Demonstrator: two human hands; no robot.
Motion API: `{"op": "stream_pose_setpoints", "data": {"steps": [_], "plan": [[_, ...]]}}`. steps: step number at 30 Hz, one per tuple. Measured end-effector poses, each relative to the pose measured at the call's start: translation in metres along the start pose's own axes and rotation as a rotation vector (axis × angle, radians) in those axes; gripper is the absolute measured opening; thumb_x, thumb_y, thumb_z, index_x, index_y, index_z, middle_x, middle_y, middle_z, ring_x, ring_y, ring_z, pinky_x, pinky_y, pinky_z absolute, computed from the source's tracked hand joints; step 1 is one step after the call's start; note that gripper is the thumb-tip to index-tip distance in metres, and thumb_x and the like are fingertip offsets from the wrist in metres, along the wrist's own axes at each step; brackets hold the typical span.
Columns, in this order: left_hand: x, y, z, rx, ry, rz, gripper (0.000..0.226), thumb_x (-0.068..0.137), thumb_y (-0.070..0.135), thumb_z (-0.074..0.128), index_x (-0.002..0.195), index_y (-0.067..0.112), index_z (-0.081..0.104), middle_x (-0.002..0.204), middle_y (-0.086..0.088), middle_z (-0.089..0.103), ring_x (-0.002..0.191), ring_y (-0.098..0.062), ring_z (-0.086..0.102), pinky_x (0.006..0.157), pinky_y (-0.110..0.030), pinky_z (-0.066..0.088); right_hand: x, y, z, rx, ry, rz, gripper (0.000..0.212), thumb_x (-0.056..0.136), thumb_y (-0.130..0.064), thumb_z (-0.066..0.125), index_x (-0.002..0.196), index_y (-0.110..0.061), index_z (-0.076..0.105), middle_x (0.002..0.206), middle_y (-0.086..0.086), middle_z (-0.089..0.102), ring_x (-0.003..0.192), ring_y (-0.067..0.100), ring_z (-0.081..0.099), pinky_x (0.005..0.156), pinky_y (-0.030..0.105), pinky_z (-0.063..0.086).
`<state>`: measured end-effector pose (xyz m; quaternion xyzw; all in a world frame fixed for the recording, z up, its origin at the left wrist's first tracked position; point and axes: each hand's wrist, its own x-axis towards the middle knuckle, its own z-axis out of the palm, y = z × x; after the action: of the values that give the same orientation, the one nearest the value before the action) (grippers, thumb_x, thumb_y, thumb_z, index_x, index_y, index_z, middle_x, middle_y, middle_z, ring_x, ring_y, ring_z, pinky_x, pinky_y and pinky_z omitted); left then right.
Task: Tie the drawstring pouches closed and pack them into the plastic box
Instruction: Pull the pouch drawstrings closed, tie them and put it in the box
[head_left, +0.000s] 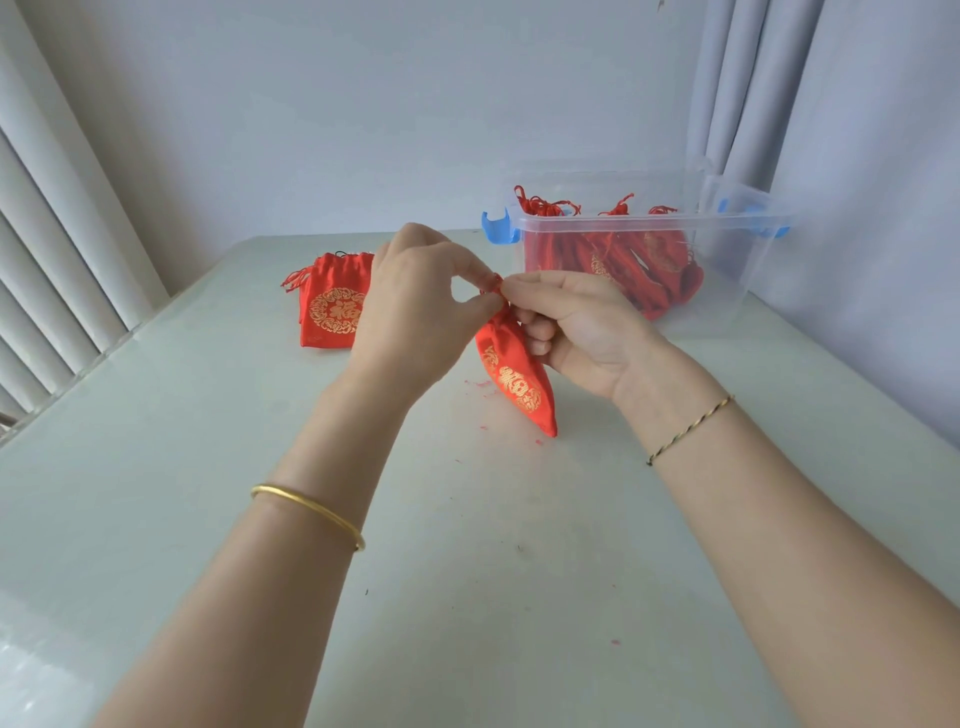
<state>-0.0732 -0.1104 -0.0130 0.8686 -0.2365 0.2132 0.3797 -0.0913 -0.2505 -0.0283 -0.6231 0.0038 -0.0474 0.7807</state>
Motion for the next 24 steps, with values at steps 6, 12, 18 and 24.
{"op": "stream_pose_setpoints", "data": {"steps": [6,12,18,24], "plan": [[0.004,-0.007,0.001,-0.003,0.051,0.001,0.003,0.085,0.018,0.060,0.082,0.017,0.062,0.093,0.001,0.055,0.088,-0.015,0.050,0.067,-0.022,0.033,0.002,-0.001,-0.011,-0.238,0.126,-0.095,0.011,0.084,-0.005,0.064,0.074,-0.008,0.064,0.059,0.001,0.046,0.040,0.004,0.033,0.046,0.019,0.031],[0.003,-0.012,0.007,-0.014,-0.019,-0.039,0.008,0.088,0.006,0.046,0.084,0.009,0.053,0.076,0.004,0.049,0.078,-0.020,0.046,0.059,-0.020,0.035,0.005,0.003,-0.025,-0.460,0.246,-0.197,0.022,0.083,-0.005,0.066,0.066,-0.018,0.061,0.061,-0.005,0.053,0.038,-0.004,0.041,0.047,0.014,0.032],[0.001,-0.011,0.005,-0.237,-0.124,-0.190,0.013,0.091,0.009,0.044,0.080,0.015,0.048,0.087,-0.008,0.063,0.088,-0.027,0.065,0.080,-0.046,0.053,-0.004,-0.007,-0.025,-0.649,0.190,-0.115,0.029,0.085,-0.023,0.066,0.111,-0.018,0.055,0.094,-0.005,0.055,0.059,0.010,0.059,0.050,0.023,0.041],[0.004,0.006,0.008,-0.478,-0.201,-0.215,0.014,0.093,0.009,0.045,0.080,0.013,0.050,0.083,-0.002,0.067,0.076,-0.011,0.066,0.065,-0.024,0.050,-0.020,-0.013,-0.017,-1.041,0.102,-0.177,0.034,0.075,-0.032,0.074,0.084,-0.001,0.062,0.078,0.012,0.065,0.069,0.022,0.061,0.060,0.033,0.045]]}}
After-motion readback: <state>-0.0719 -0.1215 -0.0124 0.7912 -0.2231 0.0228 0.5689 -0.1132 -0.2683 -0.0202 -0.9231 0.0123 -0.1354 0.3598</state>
